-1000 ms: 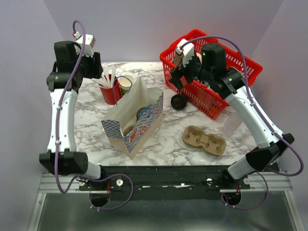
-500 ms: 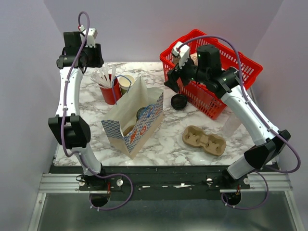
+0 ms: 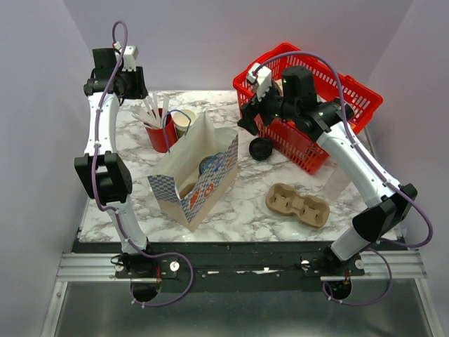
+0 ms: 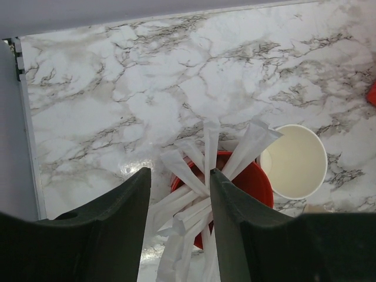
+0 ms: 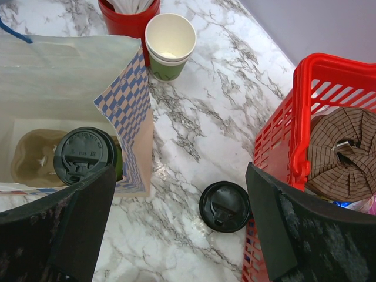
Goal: Pack the takeout coffee
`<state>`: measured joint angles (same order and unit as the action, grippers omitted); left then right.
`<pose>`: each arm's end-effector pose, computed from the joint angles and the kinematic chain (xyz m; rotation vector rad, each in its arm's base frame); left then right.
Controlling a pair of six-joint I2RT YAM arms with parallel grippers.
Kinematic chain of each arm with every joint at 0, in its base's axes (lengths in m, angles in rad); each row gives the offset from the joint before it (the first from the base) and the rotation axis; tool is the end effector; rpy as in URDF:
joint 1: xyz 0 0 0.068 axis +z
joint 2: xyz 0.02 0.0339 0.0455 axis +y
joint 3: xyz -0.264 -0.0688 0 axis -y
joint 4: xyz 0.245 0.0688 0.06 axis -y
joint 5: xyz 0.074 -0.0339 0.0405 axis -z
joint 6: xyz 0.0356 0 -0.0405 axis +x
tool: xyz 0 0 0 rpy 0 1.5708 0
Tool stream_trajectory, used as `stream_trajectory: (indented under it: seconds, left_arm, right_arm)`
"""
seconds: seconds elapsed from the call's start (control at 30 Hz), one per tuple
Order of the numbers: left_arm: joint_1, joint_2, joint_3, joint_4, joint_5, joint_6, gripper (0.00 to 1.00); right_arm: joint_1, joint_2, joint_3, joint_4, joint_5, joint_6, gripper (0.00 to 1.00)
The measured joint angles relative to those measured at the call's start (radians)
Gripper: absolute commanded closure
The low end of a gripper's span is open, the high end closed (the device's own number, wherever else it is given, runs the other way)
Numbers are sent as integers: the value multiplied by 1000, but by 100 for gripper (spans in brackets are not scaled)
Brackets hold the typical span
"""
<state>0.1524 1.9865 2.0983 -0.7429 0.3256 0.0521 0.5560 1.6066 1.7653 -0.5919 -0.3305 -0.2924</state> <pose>0.4469 0.0571 0.3784 0.0719 2.1729 -0.2417 0.2994 0.1996 0.4301 -1.0188 1.7371 0.4993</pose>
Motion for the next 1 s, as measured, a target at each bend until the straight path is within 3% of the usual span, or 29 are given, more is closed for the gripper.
stream_trajectory:
  seconds: [0.47, 0.57, 0.7, 0.97, 1.0]
  left_arm:
    - [14, 78, 18, -2, 28, 4, 52]
    - [14, 101, 34, -5, 35, 3, 60]
    - [14, 116, 43, -6, 51, 2, 82]
    - [14, 115, 50, -8, 77, -2, 86]
    - [14, 114, 50, -11, 78, -2, 79]
  right_arm:
    - [0, 8, 0, 1, 0, 0, 1]
    - [0, 8, 0, 1, 0, -1, 1]
    - [0, 8, -2, 1, 0, -4, 1]
    - [0, 8, -11, 6, 2, -7, 1]
    - [0, 8, -11, 7, 1, -8, 1]
